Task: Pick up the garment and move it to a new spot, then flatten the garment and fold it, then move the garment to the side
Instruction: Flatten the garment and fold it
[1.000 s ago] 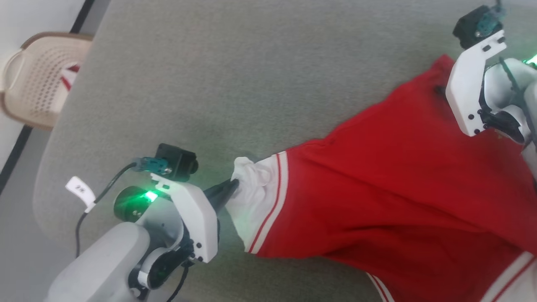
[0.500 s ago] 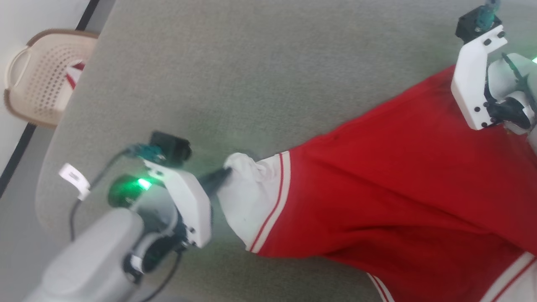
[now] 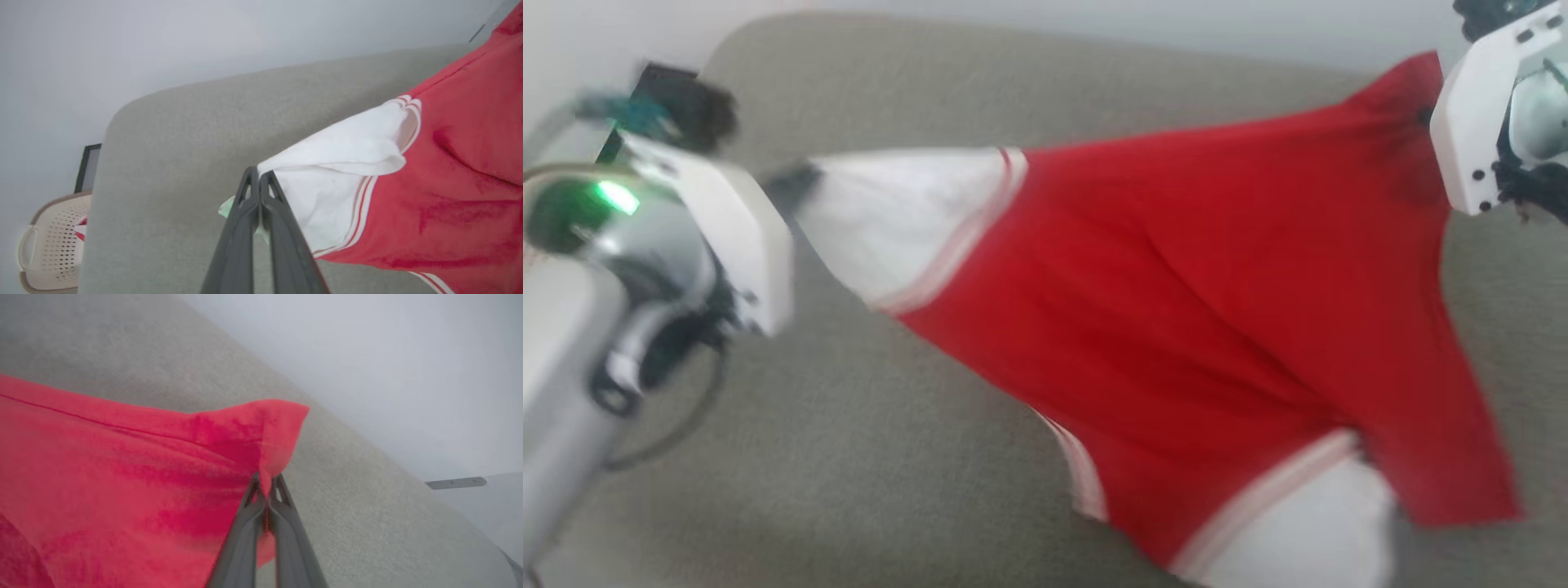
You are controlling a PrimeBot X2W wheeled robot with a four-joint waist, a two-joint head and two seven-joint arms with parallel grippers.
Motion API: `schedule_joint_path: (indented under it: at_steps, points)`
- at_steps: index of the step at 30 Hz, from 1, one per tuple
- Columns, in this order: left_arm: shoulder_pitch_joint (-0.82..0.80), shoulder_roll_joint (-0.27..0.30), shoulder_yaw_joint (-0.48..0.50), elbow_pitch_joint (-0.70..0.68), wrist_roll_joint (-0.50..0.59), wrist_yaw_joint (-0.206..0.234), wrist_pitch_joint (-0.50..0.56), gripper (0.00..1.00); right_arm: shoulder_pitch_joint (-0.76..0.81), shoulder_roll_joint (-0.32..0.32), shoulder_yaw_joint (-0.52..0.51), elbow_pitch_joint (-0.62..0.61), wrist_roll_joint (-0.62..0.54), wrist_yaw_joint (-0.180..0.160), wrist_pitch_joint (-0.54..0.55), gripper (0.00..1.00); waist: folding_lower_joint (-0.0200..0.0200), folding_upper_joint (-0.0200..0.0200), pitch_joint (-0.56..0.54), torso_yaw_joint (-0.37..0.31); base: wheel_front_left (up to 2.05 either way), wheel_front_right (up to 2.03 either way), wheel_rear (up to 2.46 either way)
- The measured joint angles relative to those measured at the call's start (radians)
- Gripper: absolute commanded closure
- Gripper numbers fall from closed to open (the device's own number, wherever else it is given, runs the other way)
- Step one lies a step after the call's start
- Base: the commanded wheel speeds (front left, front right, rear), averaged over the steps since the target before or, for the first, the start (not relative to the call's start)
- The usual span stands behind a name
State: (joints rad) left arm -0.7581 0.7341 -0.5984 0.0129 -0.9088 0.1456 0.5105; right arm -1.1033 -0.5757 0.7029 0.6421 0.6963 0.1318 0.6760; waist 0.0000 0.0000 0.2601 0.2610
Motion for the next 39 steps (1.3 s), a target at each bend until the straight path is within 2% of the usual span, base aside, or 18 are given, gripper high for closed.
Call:
schedule_joint_path:
  at_steps: [4,10,15,21,26,31,36,37,39]
  points:
    - [-0.098,0.034,0.01,0.009,0.027,-0.006,0.054,1.0,-0.006,-0.014,-0.03,-0.046,0.006,0.0,-0.026,1.0,0.0,0.0,-0.05,-0.036,0.0,0.0,0.0]
    - [-0.245,0.041,0.006,0.073,0.065,-0.038,0.104,1.0,-0.009,-0.002,-0.104,-0.099,-0.005,0.0,-0.042,1.0,0.0,0.0,-0.116,-0.085,0.0,0.0,0.0]
    - [-0.383,0.01,-0.007,0.165,0.121,-0.081,0.094,1.0,-0.038,0.019,-0.186,-0.099,-0.057,0.0,-0.066,1.0,0.0,0.0001,-0.137,-0.114,0.0,0.0,0.0]
    - [-0.553,-0.04,-0.004,0.294,0.185,-0.117,0.018,1.0,-0.11,0.089,-0.297,-0.06,-0.185,0.0,-0.133,1.0,0.0,0.0,-0.089,-0.128,0.0,0.0,0.0]
    - [-0.713,-0.088,0.006,0.411,0.259,-0.133,-0.11,1.0,-0.214,0.15,-0.392,-0.015,-0.341,0.0,-0.237,1.0,0.0,0.0,-0.003,-0.139,0.0,0.0,0.0]
    - [-0.875,-0.136,0.014,0.521,0.349,-0.13,-0.28,1.0,-0.331,0.209,-0.508,0.041,-0.524,0.0,-0.397,1.0,0.0,0.0,0.111,-0.148,0.0,0.0,0.0]
    - [-1.009,-0.188,0.028,0.628,0.415,-0.091,-0.475,1.0,-0.421,0.265,-0.643,0.091,-0.722,0.0,-0.609,1.0,0.0,0.0,0.231,-0.152,0.0,0.0,0.0]
    - [-1.043,-0.203,0.035,0.664,0.437,-0.071,-0.572,1.0,-0.435,0.286,-0.686,0.115,-0.801,0.0,-0.679,1.0,0.0,0.0,0.274,-0.153,0.0,0.0,0.0]
    - [-1.066,-0.218,0.041,0.7,0.451,-0.058,-0.664,1.0,-0.44,0.309,-0.718,0.139,-0.865,0.0,-0.741,1.0,0.0,0.0,0.311,-0.151,0.0,0.0,0.0]
